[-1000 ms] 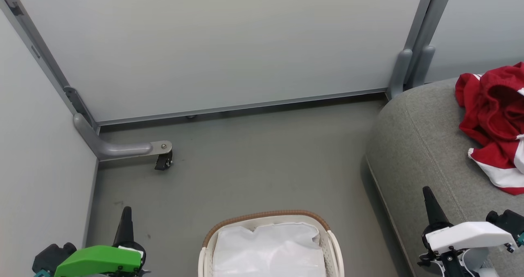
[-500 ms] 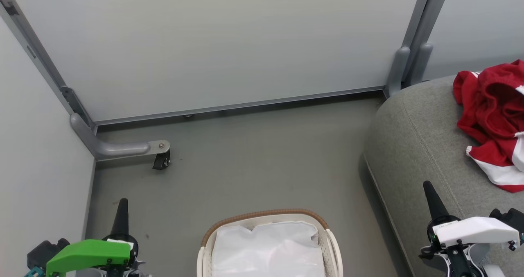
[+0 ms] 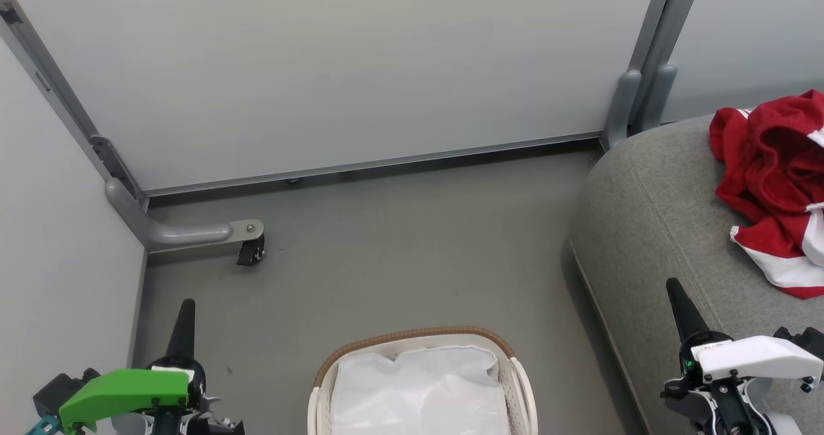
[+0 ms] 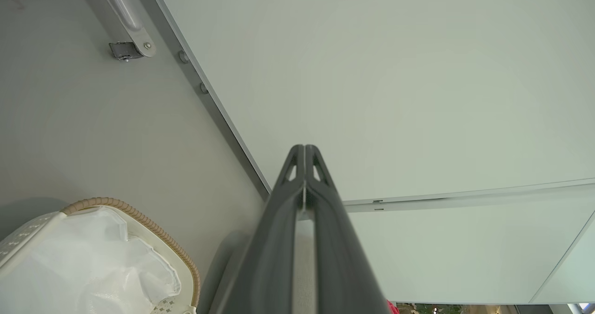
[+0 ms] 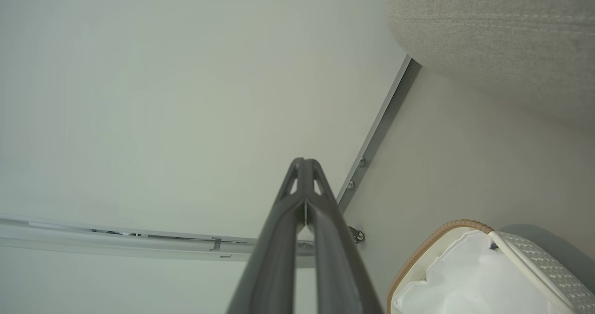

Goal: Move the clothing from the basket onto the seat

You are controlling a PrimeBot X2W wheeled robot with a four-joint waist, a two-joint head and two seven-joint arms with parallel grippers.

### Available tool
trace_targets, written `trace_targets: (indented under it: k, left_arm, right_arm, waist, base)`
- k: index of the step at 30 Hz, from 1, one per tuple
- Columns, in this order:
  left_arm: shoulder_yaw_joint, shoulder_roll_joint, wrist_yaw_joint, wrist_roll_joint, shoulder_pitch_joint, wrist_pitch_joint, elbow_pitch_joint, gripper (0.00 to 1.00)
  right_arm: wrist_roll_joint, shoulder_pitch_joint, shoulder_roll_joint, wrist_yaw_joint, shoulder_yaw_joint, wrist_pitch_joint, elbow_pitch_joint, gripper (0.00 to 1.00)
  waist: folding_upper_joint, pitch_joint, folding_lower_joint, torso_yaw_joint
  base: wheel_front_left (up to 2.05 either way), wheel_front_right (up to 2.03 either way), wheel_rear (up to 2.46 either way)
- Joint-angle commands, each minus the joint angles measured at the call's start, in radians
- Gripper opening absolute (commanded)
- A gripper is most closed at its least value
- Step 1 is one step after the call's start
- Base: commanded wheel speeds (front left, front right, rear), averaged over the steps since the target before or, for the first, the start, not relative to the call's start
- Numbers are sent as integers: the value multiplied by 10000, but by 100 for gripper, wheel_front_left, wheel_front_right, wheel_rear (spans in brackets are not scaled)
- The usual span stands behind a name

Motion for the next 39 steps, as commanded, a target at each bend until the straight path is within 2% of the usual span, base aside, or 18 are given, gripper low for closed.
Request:
trace_targets:
  k: [1,24,39]
  left_arm:
    - [78,31,-52,-205,-262,68,-79,0]
    - [404,37,-181,-1717,-495,544,-233,0]
    - [523,40,-241,-2323,-549,746,-268,0]
  right_arm:
    - [237,-206,-62,-4,-56,64,-101,0]
    - [2091,-311,-80,-6,-172,547,-227,0]
    - [2825,-334,-86,-5,-223,730,-276,0]
  waist:
    - [0,5,0,-7]
    - [0,90,0,-135]
    - [0,131,0,-198]
  base:
    - [0,0,0]
    - [0,0,0]
    - [0,0,0]
